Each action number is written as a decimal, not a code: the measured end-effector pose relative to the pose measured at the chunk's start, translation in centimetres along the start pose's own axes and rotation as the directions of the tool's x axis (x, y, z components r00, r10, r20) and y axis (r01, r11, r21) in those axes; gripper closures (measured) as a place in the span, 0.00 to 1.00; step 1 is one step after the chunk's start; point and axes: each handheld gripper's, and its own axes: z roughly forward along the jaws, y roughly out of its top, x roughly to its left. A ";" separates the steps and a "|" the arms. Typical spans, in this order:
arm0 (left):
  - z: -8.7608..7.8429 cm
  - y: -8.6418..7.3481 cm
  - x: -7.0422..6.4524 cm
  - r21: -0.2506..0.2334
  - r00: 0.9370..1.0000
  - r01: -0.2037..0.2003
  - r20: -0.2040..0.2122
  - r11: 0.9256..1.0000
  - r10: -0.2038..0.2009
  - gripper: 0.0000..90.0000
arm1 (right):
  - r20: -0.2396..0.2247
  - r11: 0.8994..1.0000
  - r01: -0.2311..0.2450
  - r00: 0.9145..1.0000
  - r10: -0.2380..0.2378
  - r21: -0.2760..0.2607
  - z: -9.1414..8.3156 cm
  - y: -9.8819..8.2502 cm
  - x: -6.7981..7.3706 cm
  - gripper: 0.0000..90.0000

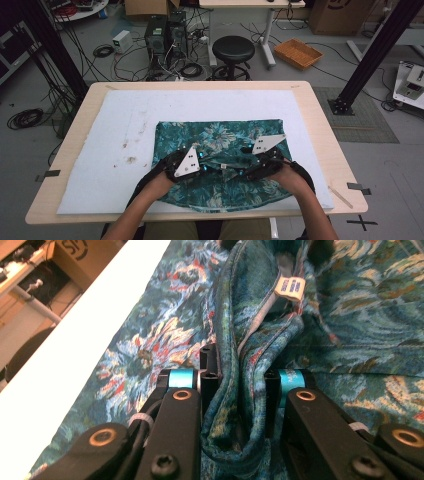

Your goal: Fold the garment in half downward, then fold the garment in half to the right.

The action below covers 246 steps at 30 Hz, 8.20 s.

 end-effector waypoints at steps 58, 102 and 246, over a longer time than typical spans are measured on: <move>-5.9 -8.0 0.3 0.224 0.843 0.522 -0.279 0.823 -0.459 0.77 | 0.327 0.899 -0.387 0.893 0.310 0.206 -4.9 -7.3 -0.6 0.80; -8.8 -7.6 -0.4 0.135 0.821 0.562 -0.213 0.816 -0.530 0.64 | -0.089 0.986 -0.129 0.986 0.138 0.104 -1.7 -2.3 5.1 0.72; -6.4 -8.0 -1.1 0.121 0.667 0.717 -0.404 0.686 -0.626 0.61 | 0.246 0.941 -0.337 0.916 0.319 0.036 -1.9 2.0 -3.8 0.24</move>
